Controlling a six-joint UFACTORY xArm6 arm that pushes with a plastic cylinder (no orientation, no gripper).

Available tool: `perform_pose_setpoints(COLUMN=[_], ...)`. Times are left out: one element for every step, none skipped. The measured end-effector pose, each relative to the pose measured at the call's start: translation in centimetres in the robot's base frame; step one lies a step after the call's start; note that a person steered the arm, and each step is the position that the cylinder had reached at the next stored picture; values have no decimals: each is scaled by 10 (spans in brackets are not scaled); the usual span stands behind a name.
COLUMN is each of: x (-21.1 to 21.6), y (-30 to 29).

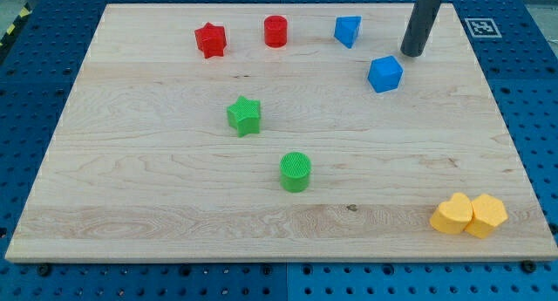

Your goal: Move blue cube to center right

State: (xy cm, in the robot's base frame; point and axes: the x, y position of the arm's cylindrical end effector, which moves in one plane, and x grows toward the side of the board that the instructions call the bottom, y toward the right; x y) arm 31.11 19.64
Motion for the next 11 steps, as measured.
perform_pose_setpoints(x=[0,0,1,20,29,29,31,38,59,59,59], y=[-18,-24,-30,-37,-37,-37,-55,-71,-64,-63,-63])
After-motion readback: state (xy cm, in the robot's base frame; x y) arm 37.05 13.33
